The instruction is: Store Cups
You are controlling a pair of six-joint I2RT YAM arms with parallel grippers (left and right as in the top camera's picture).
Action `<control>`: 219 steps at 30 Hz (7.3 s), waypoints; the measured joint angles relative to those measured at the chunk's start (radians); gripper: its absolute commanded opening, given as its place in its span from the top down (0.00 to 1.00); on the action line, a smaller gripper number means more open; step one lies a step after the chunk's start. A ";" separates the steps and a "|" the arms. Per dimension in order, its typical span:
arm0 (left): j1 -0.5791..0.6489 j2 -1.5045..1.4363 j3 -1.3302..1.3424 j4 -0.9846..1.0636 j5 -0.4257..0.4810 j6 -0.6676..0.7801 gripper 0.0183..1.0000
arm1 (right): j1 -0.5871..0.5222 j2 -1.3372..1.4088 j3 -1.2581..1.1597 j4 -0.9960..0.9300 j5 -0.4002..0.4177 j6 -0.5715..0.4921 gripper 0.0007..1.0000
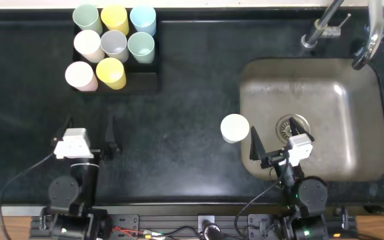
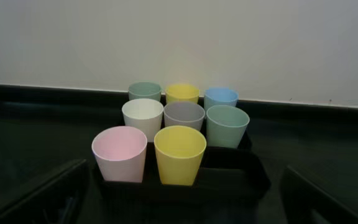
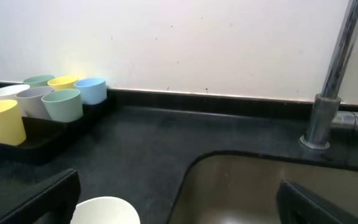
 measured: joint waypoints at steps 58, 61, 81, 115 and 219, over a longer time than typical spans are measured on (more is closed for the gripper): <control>0.000 -0.127 -0.117 -0.068 0.030 0.000 0.00 | 0.000 0.026 0.011 0.001 0.015 0.018 0.00; 0.000 -0.127 -0.117 -0.068 0.030 0.000 0.00 | 0.000 0.148 0.108 -0.063 0.015 0.030 0.00; 0.000 -0.129 -0.117 -0.068 0.030 0.000 0.00 | 0.000 1.270 1.209 -1.197 -0.146 0.016 0.00; 0.000 -0.129 -0.117 -0.068 0.030 0.000 0.00 | 0.053 1.675 1.209 -1.110 -0.069 -0.087 0.54; 0.000 -0.129 -0.117 -0.068 0.030 0.000 0.00 | 0.483 2.307 2.185 -1.048 -0.040 0.180 0.87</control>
